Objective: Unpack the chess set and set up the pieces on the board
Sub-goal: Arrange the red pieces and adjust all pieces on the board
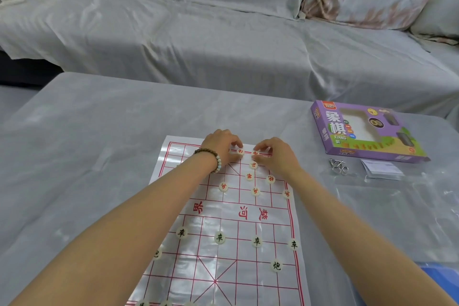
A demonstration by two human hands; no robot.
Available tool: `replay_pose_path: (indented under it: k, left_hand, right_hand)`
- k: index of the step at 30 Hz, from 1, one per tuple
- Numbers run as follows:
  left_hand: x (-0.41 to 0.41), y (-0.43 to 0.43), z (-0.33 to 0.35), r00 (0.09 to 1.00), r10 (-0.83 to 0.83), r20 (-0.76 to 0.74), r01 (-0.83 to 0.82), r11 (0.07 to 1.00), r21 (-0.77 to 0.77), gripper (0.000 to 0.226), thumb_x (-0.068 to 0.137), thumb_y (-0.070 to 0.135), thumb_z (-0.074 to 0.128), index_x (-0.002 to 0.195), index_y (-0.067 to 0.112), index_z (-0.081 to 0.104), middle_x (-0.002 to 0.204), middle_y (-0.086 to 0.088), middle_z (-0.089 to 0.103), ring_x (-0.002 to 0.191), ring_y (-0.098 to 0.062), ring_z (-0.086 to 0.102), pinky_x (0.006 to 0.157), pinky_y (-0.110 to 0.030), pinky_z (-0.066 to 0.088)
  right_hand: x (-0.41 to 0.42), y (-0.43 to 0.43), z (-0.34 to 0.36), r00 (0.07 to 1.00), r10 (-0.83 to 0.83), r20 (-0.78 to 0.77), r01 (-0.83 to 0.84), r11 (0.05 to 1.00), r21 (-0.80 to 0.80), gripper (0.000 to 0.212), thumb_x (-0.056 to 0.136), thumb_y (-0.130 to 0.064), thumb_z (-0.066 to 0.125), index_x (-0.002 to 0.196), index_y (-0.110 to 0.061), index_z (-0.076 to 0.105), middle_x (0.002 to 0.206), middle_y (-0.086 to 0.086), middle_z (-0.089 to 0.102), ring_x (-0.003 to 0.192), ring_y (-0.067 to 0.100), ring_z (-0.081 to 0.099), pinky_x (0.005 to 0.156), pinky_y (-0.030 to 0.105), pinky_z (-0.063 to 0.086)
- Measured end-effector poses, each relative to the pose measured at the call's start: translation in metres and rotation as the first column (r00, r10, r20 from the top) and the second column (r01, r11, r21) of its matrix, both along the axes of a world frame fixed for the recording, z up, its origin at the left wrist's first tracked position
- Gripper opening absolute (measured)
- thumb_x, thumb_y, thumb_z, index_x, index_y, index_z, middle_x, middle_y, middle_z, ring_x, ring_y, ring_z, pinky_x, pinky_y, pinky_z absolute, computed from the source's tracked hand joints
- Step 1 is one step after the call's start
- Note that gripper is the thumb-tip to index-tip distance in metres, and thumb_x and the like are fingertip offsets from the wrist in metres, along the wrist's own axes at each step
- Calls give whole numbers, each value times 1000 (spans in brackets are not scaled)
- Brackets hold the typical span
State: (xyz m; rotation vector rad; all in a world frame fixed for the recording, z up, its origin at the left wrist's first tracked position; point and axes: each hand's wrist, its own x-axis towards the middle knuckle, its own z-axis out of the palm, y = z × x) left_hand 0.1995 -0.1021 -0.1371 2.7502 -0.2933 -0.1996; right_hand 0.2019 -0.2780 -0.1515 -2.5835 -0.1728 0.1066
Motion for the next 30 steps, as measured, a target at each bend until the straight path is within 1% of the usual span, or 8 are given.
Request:
replay_pose_path:
  k: [6, 15, 18, 20, 23, 25, 27, 30]
  left_hand:
    - [0, 0, 0, 1000, 19, 24, -18, 1000, -17, 29, 85, 40, 61, 111, 27, 63, 113, 1, 57, 104, -18, 50, 88, -30, 40]
    - [-2, -3, 0, 999, 46, 18, -46, 998, -38, 29, 83, 42, 64, 107, 27, 65, 111, 1, 59, 101, -17, 52, 87, -31, 44]
    - [-6, 0, 0, 999, 44, 8, -43, 998, -52, 33, 82, 43, 63, 112, 28, 61, 113, 3, 59, 103, -16, 51, 87, -30, 41]
    - [-10, 2, 3, 999, 44, 22, -43, 998, -56, 38, 83, 44, 62, 117, 28, 58, 116, 3, 58, 106, -16, 49, 88, -30, 40]
    - [-21, 7, 11, 996, 35, 79, -31, 998, -58, 40, 85, 42, 61, 120, 25, 57, 123, 2, 56, 112, -18, 47, 94, -33, 41]
    - [-30, 12, 14, 995, 25, 93, -19, 998, -65, 39, 85, 42, 60, 121, 25, 57, 127, 2, 53, 117, -18, 45, 99, -34, 39]
    - [-38, 16, 14, 995, 30, 96, -23, 997, -71, 39, 86, 42, 59, 121, 26, 57, 128, 3, 53, 119, -17, 44, 100, -32, 38]
    - [-44, 16, 16, 994, 34, 103, -26, 997, -74, 38, 86, 42, 60, 120, 26, 57, 127, 3, 53, 118, -16, 43, 99, -31, 38]
  right_hand:
    - [0, -4, 0, 999, 16, -35, -15, 999, 33, 26, 83, -31, 68, 108, -25, 67, 110, -3, 59, 90, 8, 52, 82, 23, 45]
    - [-2, -3, 2, 999, 3, -37, -2, 999, 48, 22, 84, -30, 67, 105, -24, 69, 110, -2, 61, 90, 9, 53, 83, 24, 47]
    - [-5, -5, 5, 999, 13, -32, -11, 999, 54, 26, 85, -30, 66, 110, -25, 67, 111, -3, 59, 91, 9, 52, 84, 24, 46]
    - [-9, -7, 8, 1000, 25, 5, -25, 999, 48, 27, 86, -30, 65, 113, -26, 64, 109, -5, 58, 91, 7, 51, 80, 21, 42]
    - [-17, -8, 11, 996, 89, 19, -89, 995, 51, 23, 85, -31, 66, 108, -29, 66, 106, -9, 56, 89, 5, 51, 76, 17, 40]
    - [-22, -7, 10, 987, 162, -7, -162, 987, -2, 22, 84, -31, 67, 107, -31, 67, 107, -9, 57, 88, 5, 50, 77, 18, 40]
    - [-25, -7, 10, 978, 209, -23, -210, 975, -74, 24, 85, -31, 67, 109, -33, 67, 108, -9, 58, 89, 4, 47, 84, 22, 41]
    - [-27, -9, 11, 975, 222, -16, -222, 964, -150, 23, 85, -31, 66, 108, -34, 66, 109, -9, 59, 95, 7, 49, 93, 26, 39]
